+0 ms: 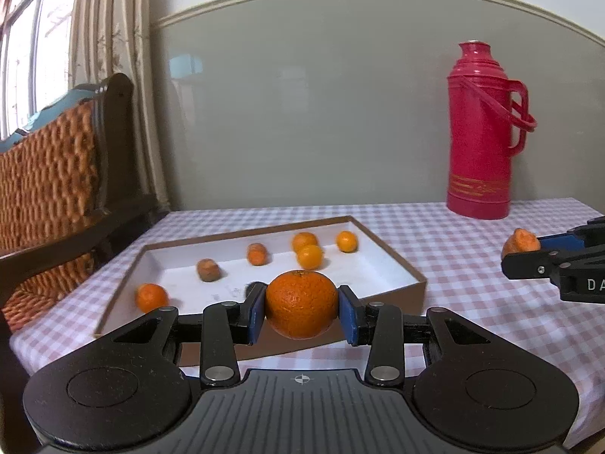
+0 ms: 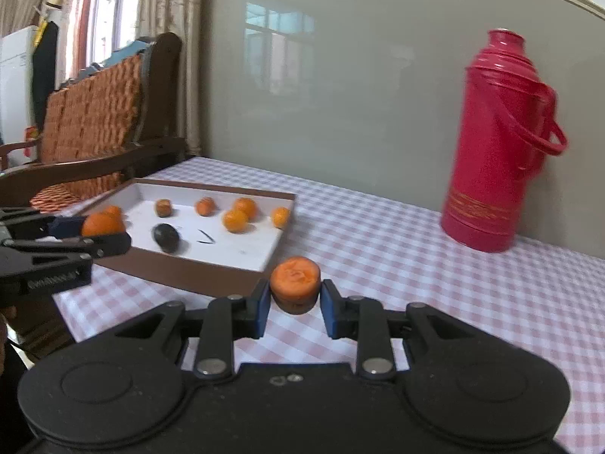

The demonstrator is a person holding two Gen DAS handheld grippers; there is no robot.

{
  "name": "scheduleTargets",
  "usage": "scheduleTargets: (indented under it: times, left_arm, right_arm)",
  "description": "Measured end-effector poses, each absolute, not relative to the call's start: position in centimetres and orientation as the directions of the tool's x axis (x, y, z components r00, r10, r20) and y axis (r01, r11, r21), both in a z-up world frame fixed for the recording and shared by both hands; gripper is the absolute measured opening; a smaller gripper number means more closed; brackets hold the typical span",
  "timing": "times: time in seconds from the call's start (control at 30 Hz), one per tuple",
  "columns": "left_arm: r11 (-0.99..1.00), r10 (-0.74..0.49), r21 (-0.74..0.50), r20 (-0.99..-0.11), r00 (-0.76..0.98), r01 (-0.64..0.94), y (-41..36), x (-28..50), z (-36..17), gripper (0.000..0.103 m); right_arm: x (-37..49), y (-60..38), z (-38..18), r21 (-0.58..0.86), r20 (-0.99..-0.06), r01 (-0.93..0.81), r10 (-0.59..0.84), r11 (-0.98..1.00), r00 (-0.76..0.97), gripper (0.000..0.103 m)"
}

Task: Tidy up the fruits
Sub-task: 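Carry the held orange and carrot piece in both tools over the tray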

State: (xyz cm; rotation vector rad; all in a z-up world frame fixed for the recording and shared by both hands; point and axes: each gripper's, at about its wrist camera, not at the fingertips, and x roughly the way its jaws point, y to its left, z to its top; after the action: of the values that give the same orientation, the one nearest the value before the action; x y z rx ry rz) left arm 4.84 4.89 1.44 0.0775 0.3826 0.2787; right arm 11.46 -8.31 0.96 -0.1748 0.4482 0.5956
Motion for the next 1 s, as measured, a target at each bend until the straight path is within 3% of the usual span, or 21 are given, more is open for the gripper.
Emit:
scheduleTargets:
  times: [0.5,1.0]
  left_arm:
    - [0.907,0.419,0.102,-0.334,0.845,-0.409,11.3,3.5,2.2,0.041]
    - [0.874,0.482,0.093,-0.295,0.825,-0.477,15.8,6.0,3.4,0.041]
  right_arm:
    - [11.7,-2.3,3.1,-0.032,-0.362,-0.665,0.611,0.746,0.704,0.020]
    - [14.7,0.8,3.3,-0.033,-0.323,-0.653,0.610,0.757,0.724,0.020]
